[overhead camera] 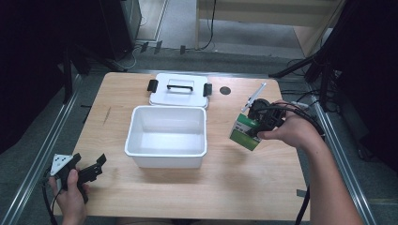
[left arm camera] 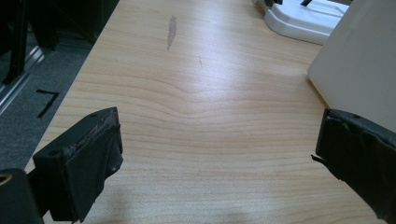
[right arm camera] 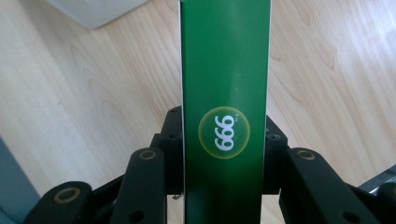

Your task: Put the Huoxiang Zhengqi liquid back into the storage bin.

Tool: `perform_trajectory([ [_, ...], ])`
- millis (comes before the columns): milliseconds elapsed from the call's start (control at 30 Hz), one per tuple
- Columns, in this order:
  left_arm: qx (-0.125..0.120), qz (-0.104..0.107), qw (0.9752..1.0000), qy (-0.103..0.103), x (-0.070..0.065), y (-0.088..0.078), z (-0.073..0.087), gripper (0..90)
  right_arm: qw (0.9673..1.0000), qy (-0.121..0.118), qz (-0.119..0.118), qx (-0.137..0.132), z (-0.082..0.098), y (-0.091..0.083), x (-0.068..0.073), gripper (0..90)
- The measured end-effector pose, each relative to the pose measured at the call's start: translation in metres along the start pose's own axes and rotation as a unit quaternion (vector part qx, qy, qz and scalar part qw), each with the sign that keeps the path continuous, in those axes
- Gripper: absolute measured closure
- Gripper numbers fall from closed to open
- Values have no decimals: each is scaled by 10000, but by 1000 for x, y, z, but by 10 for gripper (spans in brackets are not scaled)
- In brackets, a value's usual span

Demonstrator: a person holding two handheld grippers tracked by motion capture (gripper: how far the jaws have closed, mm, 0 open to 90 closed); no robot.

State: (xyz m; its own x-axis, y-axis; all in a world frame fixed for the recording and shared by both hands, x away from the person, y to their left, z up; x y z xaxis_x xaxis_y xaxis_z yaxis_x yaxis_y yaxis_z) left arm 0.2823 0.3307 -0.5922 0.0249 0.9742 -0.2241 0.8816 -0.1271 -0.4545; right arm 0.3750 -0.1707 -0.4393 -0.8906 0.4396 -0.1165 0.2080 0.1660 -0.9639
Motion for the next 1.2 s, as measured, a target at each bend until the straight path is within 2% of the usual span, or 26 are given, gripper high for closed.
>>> perform_trajectory([
  [233,20,1,10000,-16,0,0,0,13,9985,-538,8,-25,-14,-24,4,644],
  [367,18,8,10000,-28,0,0,0,13,9962,-847,-4,-190,-26,-38,6,644],
  [500,18,11,10000,-18,0,0,0,13,9944,-1013,-100,-288,-35,-46,11,644],
  [733,20,14,10000,-21,0,0,0,13,9899,-1367,-255,-277,-51,-57,21,644],
  [967,38,31,10000,-22,0,0,0,13,9871,-1549,-290,-287,-70,-75,29,644],
  [1200,31,38,10000,-29,0,1,0,13,9843,-1701,-356,-326,-94,-80,40,644],
])
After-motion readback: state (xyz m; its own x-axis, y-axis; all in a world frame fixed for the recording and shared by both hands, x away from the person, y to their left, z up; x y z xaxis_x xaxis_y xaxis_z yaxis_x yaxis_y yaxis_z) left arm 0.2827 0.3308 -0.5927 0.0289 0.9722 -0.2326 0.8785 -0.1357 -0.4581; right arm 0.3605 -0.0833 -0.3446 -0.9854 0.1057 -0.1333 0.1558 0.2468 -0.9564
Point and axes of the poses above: each handheld gripper's, and its own axes: y roughly forward along the jaws, z roughly out of its underside, x roughly to its left, the point moved 9 cm from there along y, roughly forward along the jaws, and after that the axes turned 1 degree about x, right-handed, at the moved point
